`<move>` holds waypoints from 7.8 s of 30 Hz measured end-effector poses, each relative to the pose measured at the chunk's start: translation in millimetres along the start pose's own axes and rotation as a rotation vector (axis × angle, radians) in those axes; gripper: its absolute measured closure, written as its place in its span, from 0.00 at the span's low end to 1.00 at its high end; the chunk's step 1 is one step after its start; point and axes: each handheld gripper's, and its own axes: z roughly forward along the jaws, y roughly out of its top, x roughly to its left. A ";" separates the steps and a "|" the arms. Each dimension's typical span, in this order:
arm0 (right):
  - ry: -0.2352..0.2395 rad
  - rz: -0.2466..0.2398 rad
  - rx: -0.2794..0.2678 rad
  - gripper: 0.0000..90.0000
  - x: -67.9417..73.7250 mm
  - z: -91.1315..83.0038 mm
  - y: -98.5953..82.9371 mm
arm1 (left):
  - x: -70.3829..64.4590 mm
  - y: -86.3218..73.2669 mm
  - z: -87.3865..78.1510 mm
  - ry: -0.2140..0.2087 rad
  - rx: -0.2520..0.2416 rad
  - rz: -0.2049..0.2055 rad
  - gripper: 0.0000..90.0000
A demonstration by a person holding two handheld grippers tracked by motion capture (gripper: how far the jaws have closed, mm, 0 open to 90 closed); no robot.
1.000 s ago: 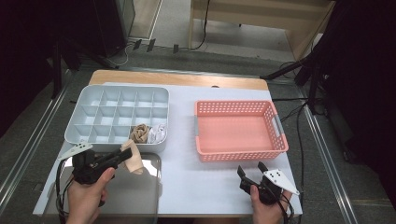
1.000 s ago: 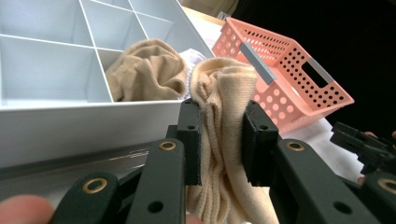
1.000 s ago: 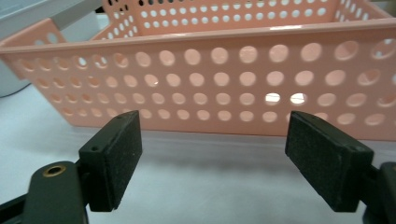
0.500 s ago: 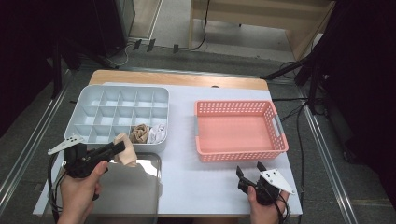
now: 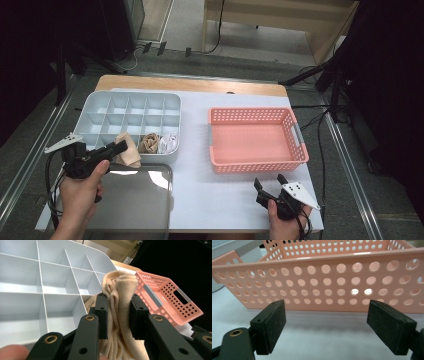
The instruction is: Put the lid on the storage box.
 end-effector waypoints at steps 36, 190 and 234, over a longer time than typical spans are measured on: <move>-0.009 0.028 0.007 0.23 -1.4 0.5 0.2 | 40.8 12.2 38.5 0.203 0.024 0.032 0.81; 0.363 0.405 0.336 0.72 220.4 39.3 -36.8 | 122.2 -118.3 -142.9 0.253 0.023 -0.175 0.68; 0.406 0.357 0.147 0.85 213.4 26.4 -15.6 | 94.5 -96.5 -140.2 0.214 -0.051 -0.120 0.70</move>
